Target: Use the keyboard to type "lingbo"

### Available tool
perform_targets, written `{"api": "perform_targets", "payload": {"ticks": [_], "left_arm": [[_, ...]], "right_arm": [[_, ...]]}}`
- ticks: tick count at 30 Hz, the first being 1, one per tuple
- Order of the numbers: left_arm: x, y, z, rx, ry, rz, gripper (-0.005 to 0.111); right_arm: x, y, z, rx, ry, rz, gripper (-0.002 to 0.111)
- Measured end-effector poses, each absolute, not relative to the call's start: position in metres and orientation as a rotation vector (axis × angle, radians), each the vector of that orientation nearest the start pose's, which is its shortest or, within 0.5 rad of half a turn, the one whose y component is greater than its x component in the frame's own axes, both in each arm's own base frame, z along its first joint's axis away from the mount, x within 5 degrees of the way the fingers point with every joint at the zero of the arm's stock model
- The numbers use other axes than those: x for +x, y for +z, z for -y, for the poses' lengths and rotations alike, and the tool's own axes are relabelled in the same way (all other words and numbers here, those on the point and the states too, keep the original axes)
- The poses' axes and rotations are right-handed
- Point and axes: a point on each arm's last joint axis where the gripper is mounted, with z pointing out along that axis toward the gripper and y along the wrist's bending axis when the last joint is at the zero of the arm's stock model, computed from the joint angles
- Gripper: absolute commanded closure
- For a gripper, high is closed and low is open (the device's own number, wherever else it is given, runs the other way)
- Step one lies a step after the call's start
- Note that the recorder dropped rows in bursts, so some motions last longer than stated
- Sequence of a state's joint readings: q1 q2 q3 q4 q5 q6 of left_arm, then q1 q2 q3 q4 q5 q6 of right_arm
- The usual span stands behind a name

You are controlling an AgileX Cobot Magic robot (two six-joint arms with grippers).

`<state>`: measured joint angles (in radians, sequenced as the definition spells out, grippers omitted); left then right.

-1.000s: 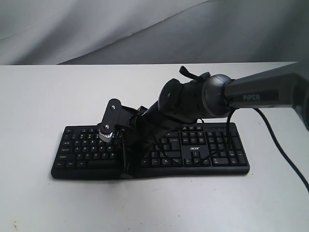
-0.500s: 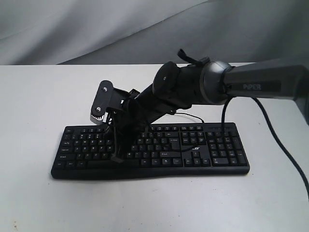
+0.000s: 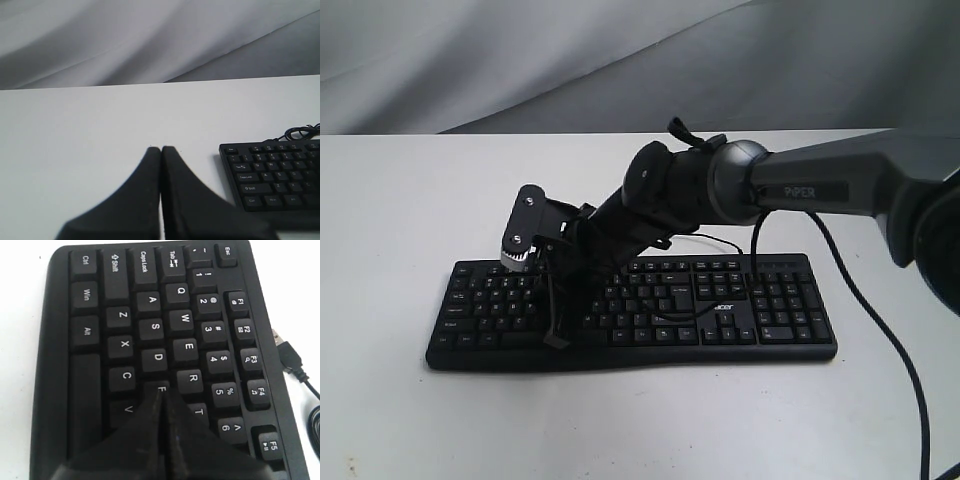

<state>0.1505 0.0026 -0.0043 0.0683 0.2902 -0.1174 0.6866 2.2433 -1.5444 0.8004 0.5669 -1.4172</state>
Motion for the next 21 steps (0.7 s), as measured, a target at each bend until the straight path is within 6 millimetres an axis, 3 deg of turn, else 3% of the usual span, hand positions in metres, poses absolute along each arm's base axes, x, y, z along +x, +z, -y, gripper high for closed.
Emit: {"api": "perform_targets", "payload": {"ticks": [13, 21], "left_arm": [[0.054, 0.188, -0.01, -0.193, 0.089, -1.762, 0.106], [0.054, 0.188, -0.01, -0.193, 0.089, -1.762, 0.106]], "right_arm": [[0.34, 0.122, -0.323, -1.735, 0.496, -1.87, 0.108], [0.341, 0.112, -0.324, -1.729, 0.497, -1.892, 0.108]]}}
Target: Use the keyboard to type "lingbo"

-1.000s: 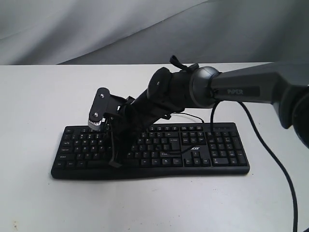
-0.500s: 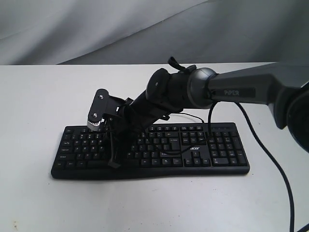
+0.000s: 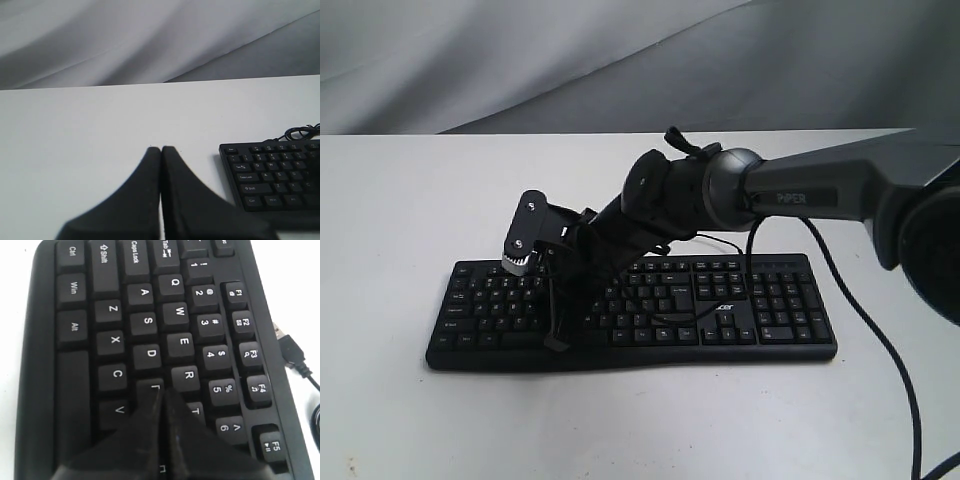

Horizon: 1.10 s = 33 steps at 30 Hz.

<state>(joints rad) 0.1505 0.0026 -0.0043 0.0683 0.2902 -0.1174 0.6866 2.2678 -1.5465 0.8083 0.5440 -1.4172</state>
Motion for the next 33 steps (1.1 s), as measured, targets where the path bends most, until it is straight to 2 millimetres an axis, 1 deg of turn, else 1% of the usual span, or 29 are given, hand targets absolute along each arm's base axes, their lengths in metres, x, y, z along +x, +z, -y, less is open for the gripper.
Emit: {"api": "perform_targets", "payload": {"ticks": [4, 6, 10, 12, 19, 33], "left_arm": [[0.054, 0.188, -0.01, -0.193, 0.089, -1.762, 0.106], [0.054, 0.188, -0.01, -0.193, 0.089, -1.762, 0.106], [0.054, 0.188, -0.01, -0.193, 0.089, -1.762, 0.106], [0.054, 0.188, -0.01, -0.193, 0.089, -1.762, 0.106], [0.054, 0.188, -0.01, -0.193, 0.089, -1.762, 0.106], [0.054, 0.188, -0.01, -0.193, 0.089, -1.762, 0.106]], "right_arm": [[0.342, 0.113, -0.324, -1.728, 0.495, -1.89, 0.108], [0.342, 0.118, -0.324, -1.729, 0.485, -1.878, 0.108], [0.34, 0.136, -0.322, -1.723, 0.477, -1.871, 0.108], [0.339, 0.14, -0.321, -1.731, 0.482, -1.878, 0.108], [0.332, 0.13, -0.315, -1.763, 0.491, -1.926, 0.108], [0.331, 0.128, -0.317, -1.749, 0.523, -1.926, 0.108]]}}
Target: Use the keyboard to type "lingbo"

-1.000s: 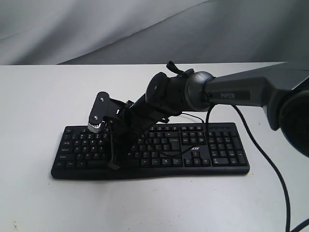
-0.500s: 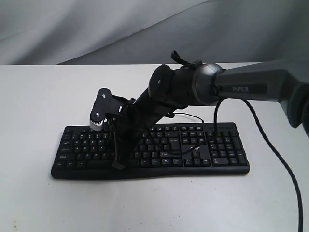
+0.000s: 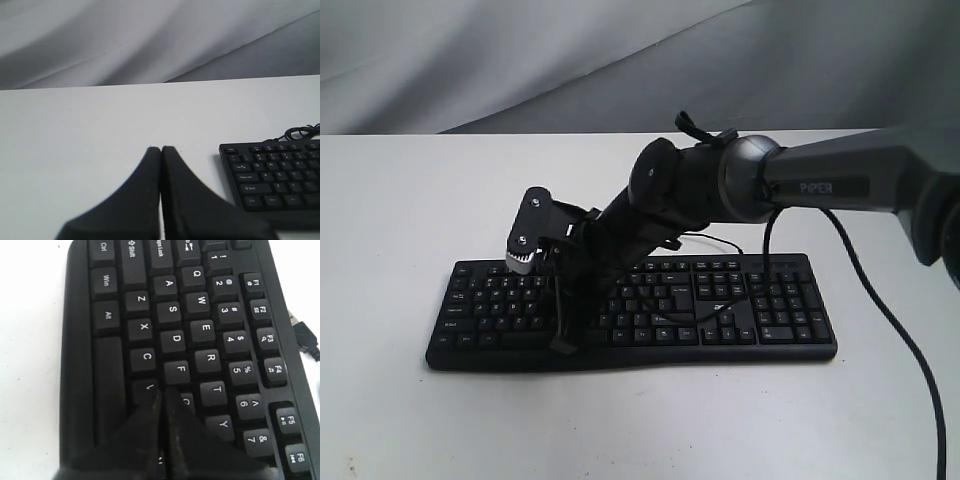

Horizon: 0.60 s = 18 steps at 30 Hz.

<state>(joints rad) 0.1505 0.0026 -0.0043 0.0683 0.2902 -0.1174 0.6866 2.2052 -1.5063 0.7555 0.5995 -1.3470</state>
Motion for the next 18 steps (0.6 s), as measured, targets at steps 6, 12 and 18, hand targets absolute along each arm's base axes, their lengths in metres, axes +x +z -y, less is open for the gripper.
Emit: {"api": "perform_targets", "payload": {"ticks": [6, 12, 18], "left_arm": [[0.0538, 0.1883, -0.01, -0.193, 0.089, -1.762, 0.106], [0.0538, 0.1883, -0.01, -0.193, 0.089, -1.762, 0.106], [0.0538, 0.1883, -0.01, -0.193, 0.089, -1.762, 0.106]], "right_arm": [[0.3307, 0.1253, -0.3169, -1.755, 0.525, -1.921, 0.108], [0.3308, 0.1209, -0.3169, -1.759, 0.527, -1.93, 0.108], [0.3307, 0.1173, -0.3171, -1.76, 0.531, -1.937, 0.108]]}}
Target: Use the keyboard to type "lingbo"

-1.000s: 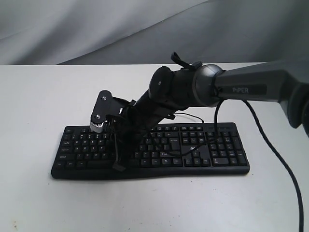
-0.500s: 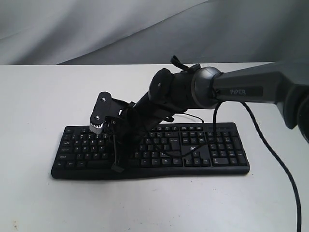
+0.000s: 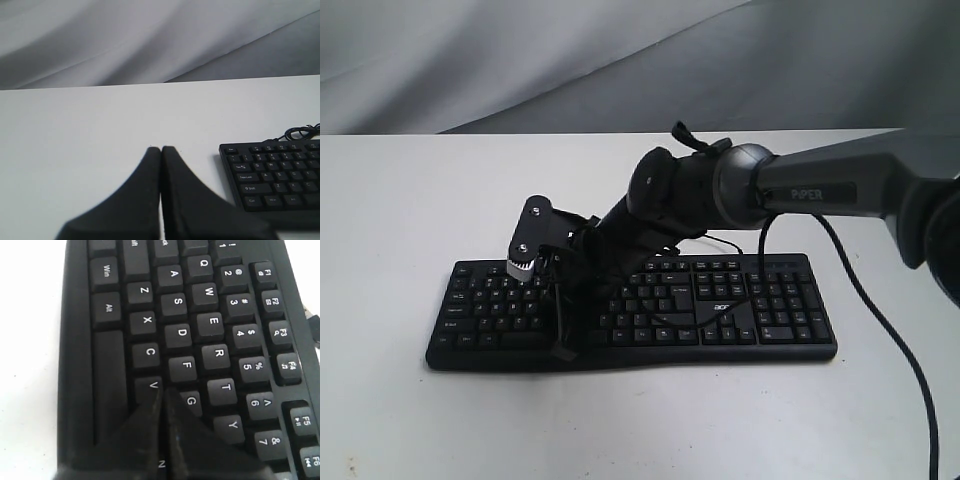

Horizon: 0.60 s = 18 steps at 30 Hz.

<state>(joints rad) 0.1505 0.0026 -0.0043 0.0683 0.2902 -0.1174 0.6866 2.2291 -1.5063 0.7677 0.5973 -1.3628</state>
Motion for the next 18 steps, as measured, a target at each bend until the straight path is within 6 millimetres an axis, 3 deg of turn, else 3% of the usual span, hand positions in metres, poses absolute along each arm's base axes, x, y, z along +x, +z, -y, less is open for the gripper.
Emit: {"api": "perform_targets", "payload": {"ticks": [8, 18], "left_arm": [[0.054, 0.188, -0.01, -0.193, 0.089, -1.762, 0.106], [0.054, 0.188, -0.01, -0.193, 0.089, -1.762, 0.106]], "right_arm": [[0.331, 0.115, -0.317, -1.755, 0.538, -1.945, 0.108], [0.338, 0.139, -0.31, -1.714, 0.496, -1.903, 0.108]]}}
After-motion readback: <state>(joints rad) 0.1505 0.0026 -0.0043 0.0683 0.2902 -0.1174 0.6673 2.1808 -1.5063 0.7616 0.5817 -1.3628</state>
